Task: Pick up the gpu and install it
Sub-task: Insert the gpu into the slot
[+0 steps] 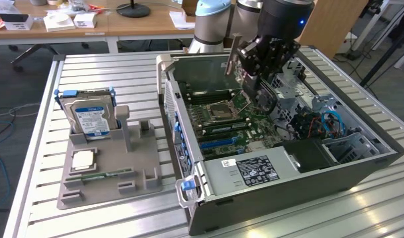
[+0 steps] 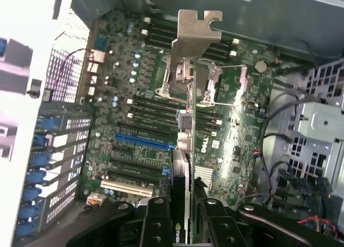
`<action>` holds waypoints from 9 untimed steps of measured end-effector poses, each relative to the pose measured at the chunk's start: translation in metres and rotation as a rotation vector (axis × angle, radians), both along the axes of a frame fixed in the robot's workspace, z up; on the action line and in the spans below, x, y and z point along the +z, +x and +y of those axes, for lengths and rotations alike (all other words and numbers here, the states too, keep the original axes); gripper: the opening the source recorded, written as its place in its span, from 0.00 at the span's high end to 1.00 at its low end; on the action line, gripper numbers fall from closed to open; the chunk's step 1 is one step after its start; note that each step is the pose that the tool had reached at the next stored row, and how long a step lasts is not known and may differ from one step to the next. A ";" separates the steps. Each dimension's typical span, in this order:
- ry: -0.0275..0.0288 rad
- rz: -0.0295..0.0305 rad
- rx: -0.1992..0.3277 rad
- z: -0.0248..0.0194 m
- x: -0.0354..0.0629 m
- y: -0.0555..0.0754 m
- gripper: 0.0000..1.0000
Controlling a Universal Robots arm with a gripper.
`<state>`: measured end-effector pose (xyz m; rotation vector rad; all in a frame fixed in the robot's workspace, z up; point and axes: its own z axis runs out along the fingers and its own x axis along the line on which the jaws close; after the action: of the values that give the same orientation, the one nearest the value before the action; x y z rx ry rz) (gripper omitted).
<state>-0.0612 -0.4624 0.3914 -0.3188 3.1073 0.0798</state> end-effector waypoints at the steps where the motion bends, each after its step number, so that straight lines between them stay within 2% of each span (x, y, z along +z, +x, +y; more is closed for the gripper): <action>1: 0.0001 0.0000 0.017 0.0000 -0.0001 0.000 0.74; 9: 0.0002 -0.0001 0.137 0.0003 -0.0014 0.000 0.74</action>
<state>-0.0612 -0.4622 0.3900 -0.5317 3.0815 0.0818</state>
